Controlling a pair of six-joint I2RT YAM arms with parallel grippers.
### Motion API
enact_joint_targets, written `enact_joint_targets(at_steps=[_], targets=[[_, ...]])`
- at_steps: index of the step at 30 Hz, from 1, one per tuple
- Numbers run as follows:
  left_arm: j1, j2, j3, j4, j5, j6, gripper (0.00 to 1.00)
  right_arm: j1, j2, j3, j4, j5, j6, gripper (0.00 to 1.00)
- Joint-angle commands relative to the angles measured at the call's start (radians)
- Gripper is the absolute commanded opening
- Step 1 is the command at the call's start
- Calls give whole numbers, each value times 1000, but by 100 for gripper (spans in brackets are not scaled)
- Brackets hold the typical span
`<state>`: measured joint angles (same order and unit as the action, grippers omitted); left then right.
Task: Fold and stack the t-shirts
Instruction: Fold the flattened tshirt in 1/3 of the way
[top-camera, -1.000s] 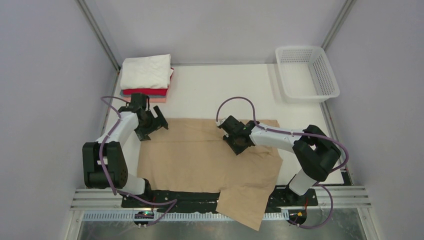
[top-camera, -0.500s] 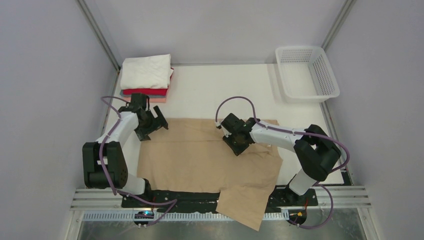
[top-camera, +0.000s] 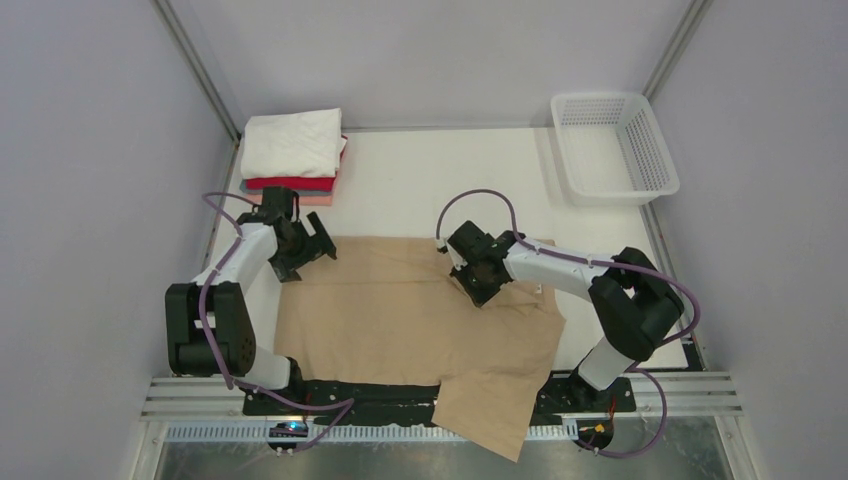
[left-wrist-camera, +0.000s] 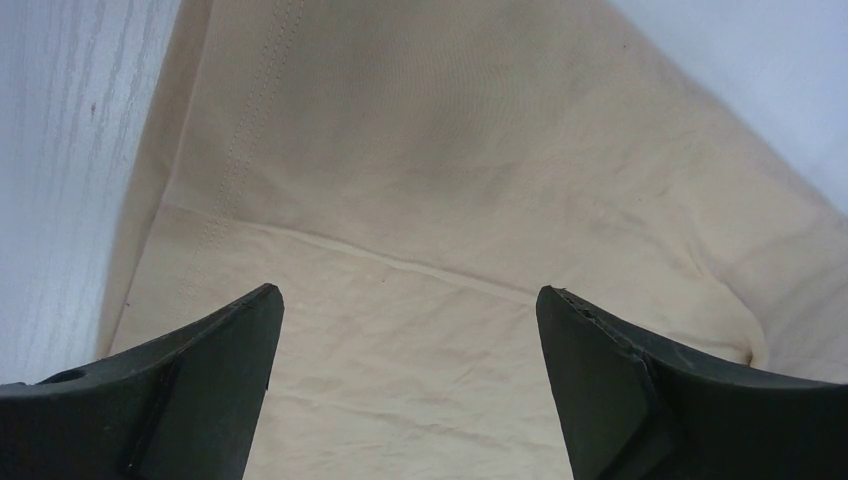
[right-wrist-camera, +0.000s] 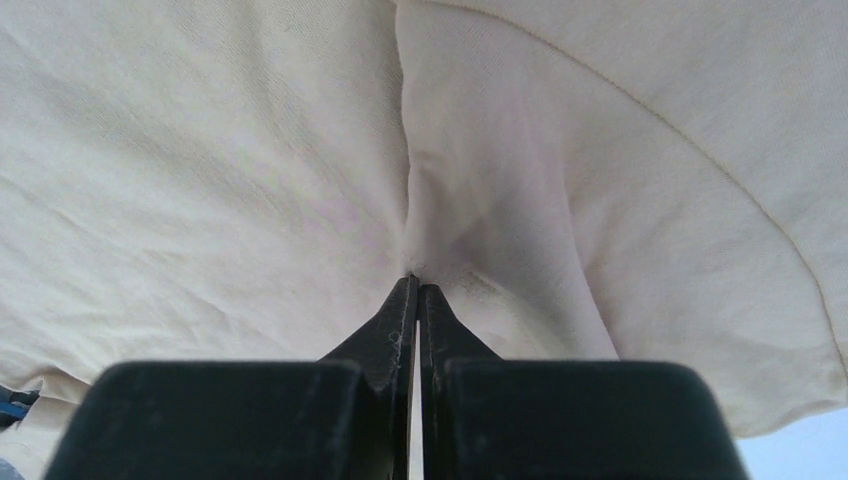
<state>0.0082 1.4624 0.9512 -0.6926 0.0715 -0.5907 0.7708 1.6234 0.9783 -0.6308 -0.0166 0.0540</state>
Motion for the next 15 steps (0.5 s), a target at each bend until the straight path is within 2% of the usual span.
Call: enact_joint_targets(at_steps=[1,9,15], targets=[[2,5,29,10,-11,17,100,-1,-22,55,-24,-17,-14,5],[2,10,29,10,-10,15,100,-1,-82,85,-113,-265,79,5],[2,10,36,1,-12,17,100,-1,-63,79,-62,-476,196,8]])
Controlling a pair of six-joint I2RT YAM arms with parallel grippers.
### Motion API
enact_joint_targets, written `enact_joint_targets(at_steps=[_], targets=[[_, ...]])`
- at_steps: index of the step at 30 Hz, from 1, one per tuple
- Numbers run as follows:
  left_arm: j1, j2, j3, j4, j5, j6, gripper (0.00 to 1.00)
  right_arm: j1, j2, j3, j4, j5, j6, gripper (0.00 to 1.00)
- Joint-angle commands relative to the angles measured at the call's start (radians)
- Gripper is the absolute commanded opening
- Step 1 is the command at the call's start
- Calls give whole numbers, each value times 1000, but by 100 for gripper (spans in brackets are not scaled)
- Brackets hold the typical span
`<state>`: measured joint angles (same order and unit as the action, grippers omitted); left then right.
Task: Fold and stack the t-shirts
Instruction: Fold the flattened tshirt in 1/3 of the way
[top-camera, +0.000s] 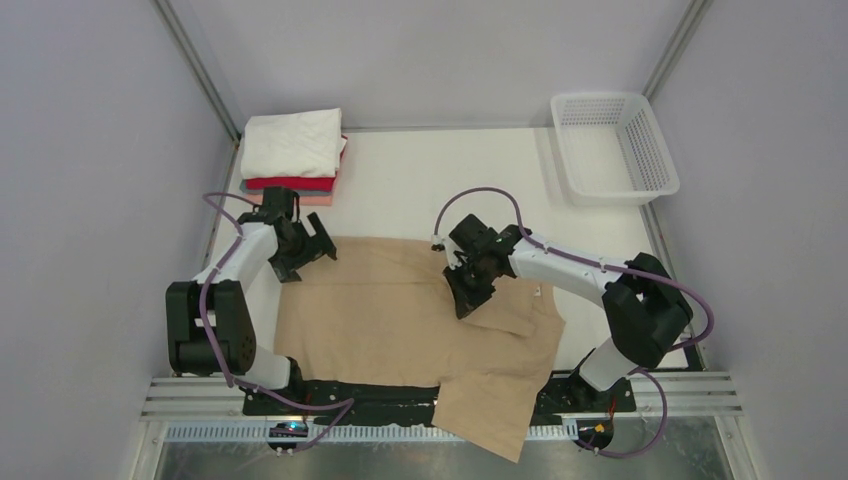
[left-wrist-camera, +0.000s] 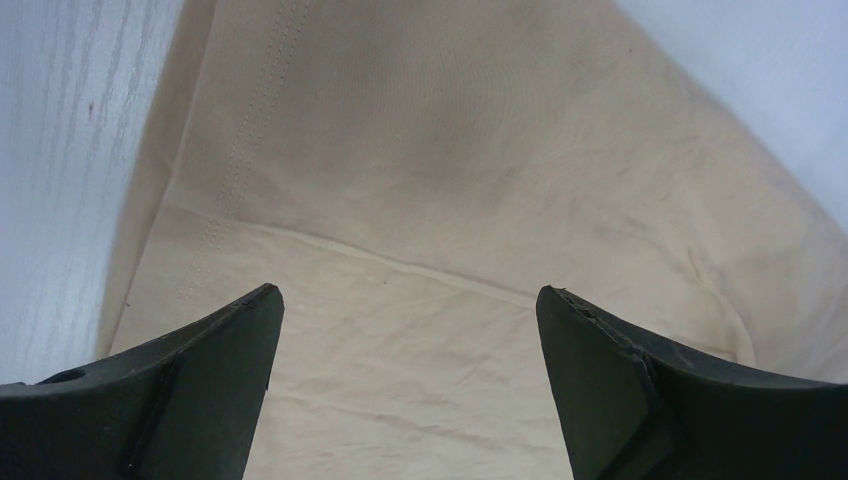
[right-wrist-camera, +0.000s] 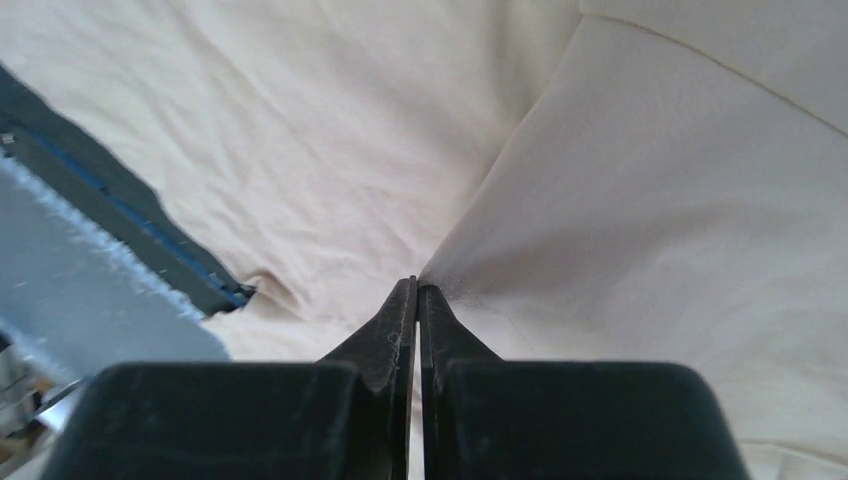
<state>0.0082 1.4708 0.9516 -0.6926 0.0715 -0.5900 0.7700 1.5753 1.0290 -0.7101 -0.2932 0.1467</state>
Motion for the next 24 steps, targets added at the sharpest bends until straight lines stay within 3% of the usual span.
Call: enact_joint_targets(at_steps=[1,5,7,9,10,13,18,24], targets=[[1,1,37,-1,-13,16,100,0,-4,28,29,-215,119,8],[1,-5,39,-10,-20,19,100,0,12,34,44,-264,164,15],[1,-10,37,-11,-21,20,100,-1,-1,46,34,-205,164,34],[2,-15,39,-14,-22,20,100,-3,-27,59,11,-103,153,81],[2,-16,41,-13,-22,19,100,-8,-57,65,5,-62,146,99],[1,-13,49,-13,-14,20,100,-66,-133,49,4,104,154,95],[1,25,74,-1,16,19,100,-242,-301,-133,169,106,223,95],[1,122,129,17,96,12,100,-414,-207,-218,278,145,223,95]])
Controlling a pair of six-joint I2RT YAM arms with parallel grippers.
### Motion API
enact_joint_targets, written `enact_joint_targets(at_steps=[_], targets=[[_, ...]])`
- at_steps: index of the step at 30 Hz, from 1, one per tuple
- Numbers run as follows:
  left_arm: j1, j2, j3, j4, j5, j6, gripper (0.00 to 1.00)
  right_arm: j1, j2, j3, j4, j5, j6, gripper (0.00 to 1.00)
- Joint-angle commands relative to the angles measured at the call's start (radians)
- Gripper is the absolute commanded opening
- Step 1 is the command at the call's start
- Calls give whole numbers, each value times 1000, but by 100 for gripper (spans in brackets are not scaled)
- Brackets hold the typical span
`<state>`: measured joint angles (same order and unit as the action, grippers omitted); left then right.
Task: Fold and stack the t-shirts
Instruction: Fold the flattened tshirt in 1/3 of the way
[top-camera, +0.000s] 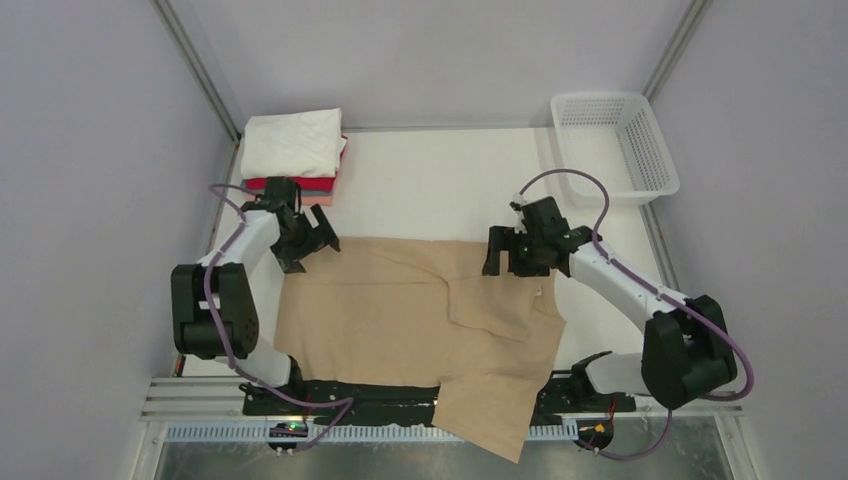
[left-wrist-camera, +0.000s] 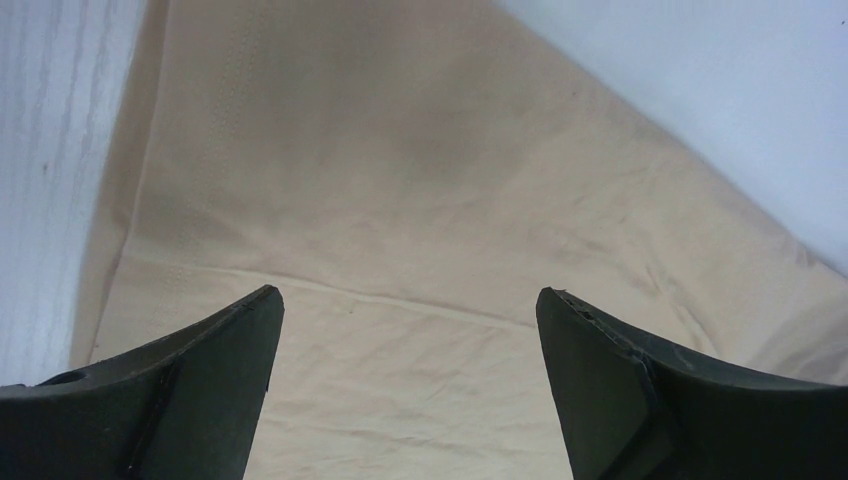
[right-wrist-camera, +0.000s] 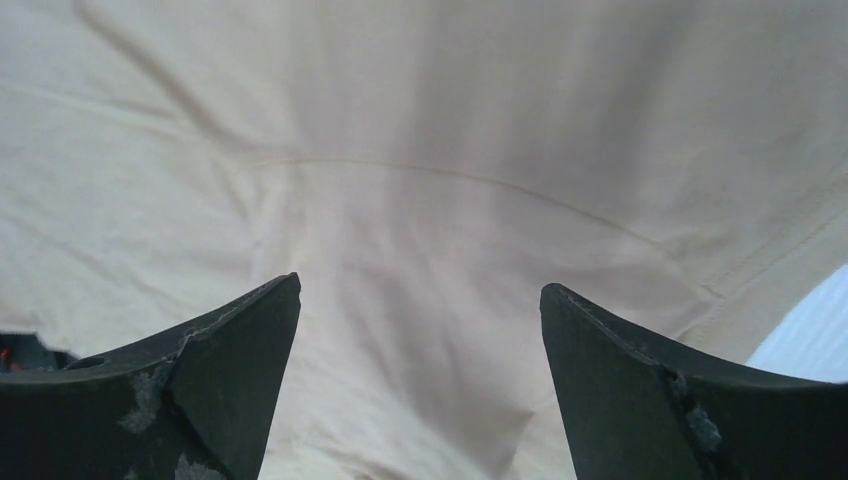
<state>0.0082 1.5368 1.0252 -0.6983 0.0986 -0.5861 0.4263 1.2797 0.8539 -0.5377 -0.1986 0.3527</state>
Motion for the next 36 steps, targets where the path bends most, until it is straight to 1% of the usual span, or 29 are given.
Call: enact_joint_targets(at_steps=[1,5,9,15,17,20,24,26,28,31,34,36], targets=[[1,76,65,21,81,7,100,-83,107,-46,117,52,17,95],[2,140,91,18,97,5,99,-142,232,-24,144,79,0,95],[1,233,167,-1,102,2,100,-206,344,47,160,97,-13,95],[3,355,329,-71,82,-6,100,-287,505,212,179,42,6,95],[3,394,400,-115,71,-1,100,-297,561,280,176,17,7,95],[3,455,501,-162,66,2,99,-302,635,367,167,22,3,95],[3,519,611,-211,59,5,100,-308,693,475,148,26,-4,95],[3,534,637,-223,49,3,100,-312,710,531,124,30,-15,95],[3,538,644,-224,48,-3,100,-313,707,548,109,36,-23,95],[3,509,633,-204,54,-12,99,-315,656,555,107,45,-40,95],[1,441,575,-159,47,-35,100,-313,580,554,120,57,-48,95],[1,377,509,-126,35,-52,100,-312,506,531,135,69,-51,95]])
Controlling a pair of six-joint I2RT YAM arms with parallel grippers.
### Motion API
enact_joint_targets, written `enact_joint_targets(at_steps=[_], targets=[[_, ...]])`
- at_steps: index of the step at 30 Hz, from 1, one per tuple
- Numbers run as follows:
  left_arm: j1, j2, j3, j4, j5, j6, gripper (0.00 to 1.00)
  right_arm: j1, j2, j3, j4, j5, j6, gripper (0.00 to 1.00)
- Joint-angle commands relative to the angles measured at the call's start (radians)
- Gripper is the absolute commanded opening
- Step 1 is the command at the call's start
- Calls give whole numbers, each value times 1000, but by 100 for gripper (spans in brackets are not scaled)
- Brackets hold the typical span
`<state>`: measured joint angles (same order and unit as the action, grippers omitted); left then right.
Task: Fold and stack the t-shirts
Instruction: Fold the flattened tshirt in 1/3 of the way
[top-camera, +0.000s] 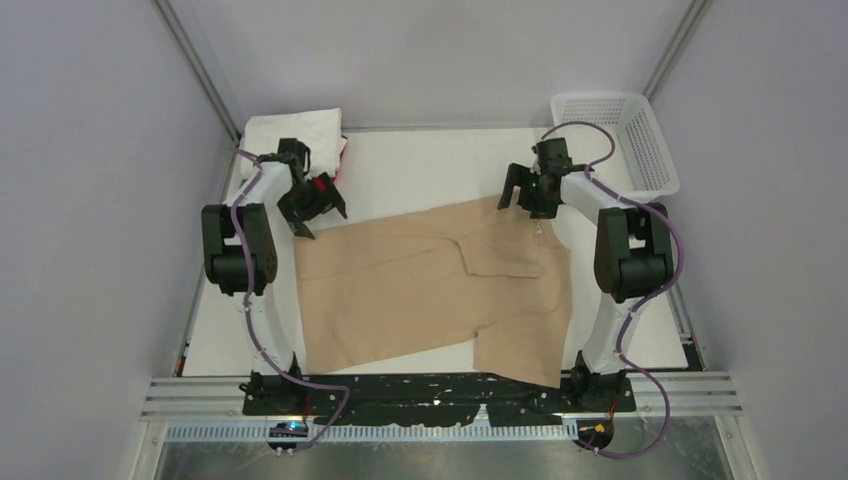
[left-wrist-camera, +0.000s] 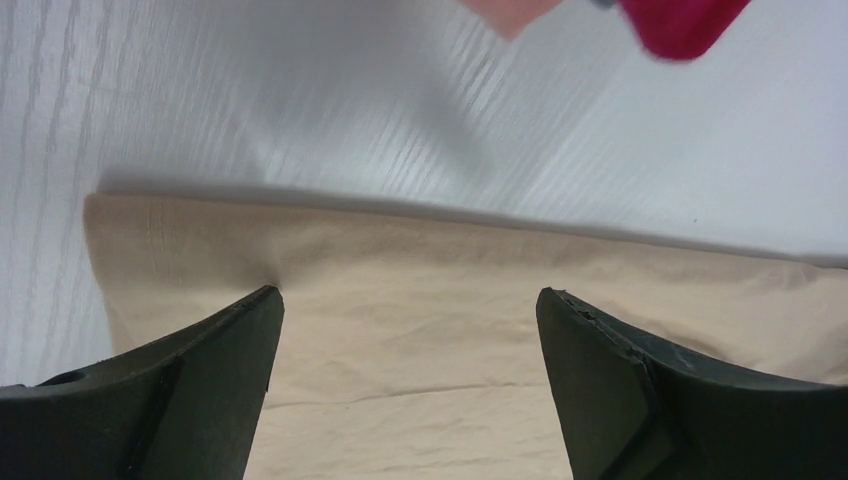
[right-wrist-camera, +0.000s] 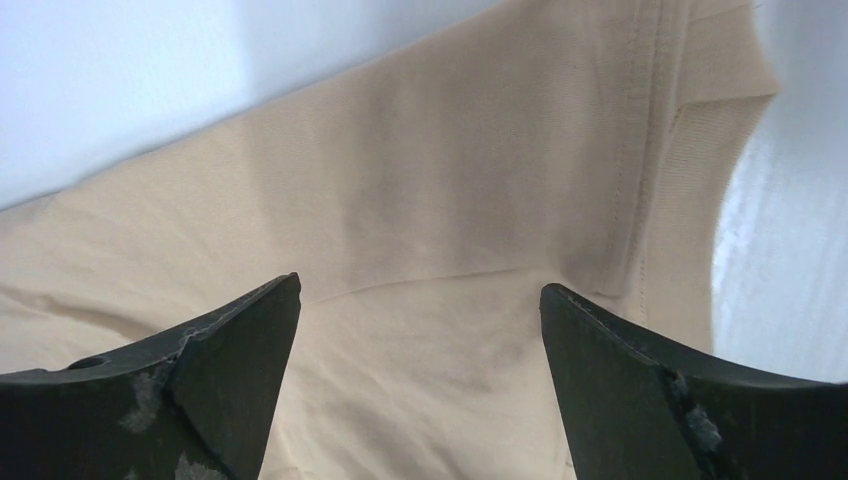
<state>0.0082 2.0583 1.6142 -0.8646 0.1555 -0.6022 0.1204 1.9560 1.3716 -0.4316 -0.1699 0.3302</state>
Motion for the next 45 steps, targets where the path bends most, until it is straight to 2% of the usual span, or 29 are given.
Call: enact_joint_targets(at_steps=[1,7,11,15,21,26,35,40,42,45], targets=[[2,-177,-121,53,-32,-47,100,-4,-225,2,33,45,-36,95],[-89,-352,-390,117,-94,-140,100,-1,-472,-211,125,91,-20,95],[-113,-348,-483,194,-66,-202,100,-1,-563,-326,182,88,-4,95],[-115,-246,-405,149,-36,-211,100,0,-593,-337,184,88,-9,95],[-123,-179,-397,190,0,-256,100,0,-612,-337,178,112,-21,95],[-112,-40,-183,54,31,-226,100,-3,-616,-318,152,142,-41,95],[-93,154,133,-67,66,-185,100,-2,-645,-334,151,220,-47,95],[-93,115,182,-119,15,-148,100,-2,-700,-363,237,263,-46,95],[-93,62,165,-109,-5,-134,100,-4,-743,-370,293,319,-45,95],[-101,-61,124,-87,-26,-119,100,-8,-781,-380,304,378,46,95]])
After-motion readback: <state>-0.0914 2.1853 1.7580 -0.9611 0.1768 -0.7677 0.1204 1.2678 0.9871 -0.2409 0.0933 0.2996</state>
